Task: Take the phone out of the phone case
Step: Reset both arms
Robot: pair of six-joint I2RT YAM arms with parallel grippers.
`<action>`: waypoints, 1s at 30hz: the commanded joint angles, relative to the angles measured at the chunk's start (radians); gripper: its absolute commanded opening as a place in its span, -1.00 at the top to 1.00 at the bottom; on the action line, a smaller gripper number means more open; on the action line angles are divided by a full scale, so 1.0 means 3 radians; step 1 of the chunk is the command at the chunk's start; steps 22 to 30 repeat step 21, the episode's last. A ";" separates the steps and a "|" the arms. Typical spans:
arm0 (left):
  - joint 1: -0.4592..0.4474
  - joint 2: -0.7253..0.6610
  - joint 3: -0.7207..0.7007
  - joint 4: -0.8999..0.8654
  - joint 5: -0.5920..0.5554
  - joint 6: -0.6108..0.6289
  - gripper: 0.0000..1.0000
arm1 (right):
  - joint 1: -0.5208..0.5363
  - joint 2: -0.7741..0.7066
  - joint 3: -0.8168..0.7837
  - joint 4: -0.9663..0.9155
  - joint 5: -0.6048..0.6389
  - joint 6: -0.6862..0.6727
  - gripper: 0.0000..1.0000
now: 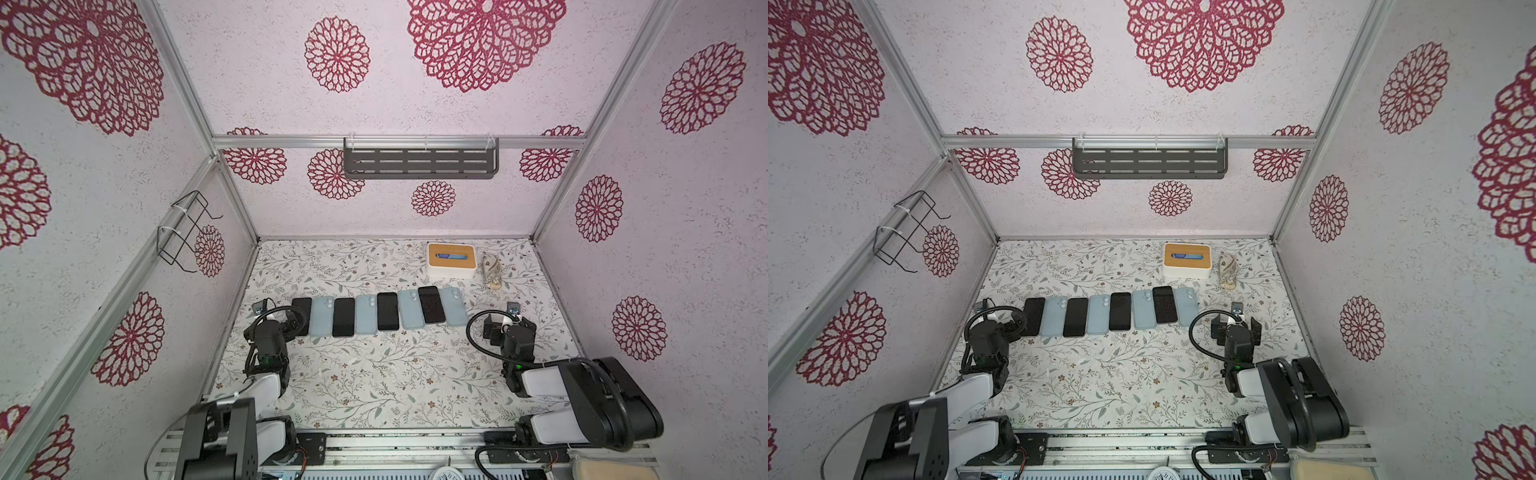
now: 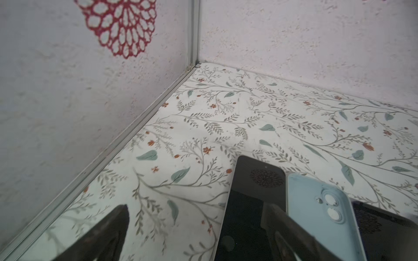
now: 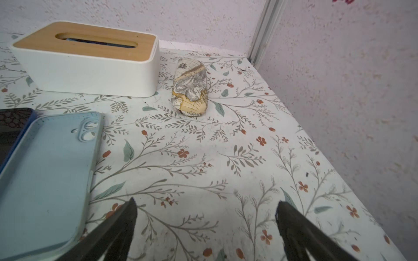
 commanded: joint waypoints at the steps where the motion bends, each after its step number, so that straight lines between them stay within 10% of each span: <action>1: 0.0024 0.0674 0.0192 0.1201 0.0421 0.0301 -0.94 | -0.0299 0.0159 0.0043 0.0812 -0.0370 0.0058 -0.97; 30: 0.0202 0.0900 0.0541 0.0754 0.0510 0.0102 -0.94 | -0.0416 0.0231 0.0238 0.0509 -0.0164 0.0263 -0.98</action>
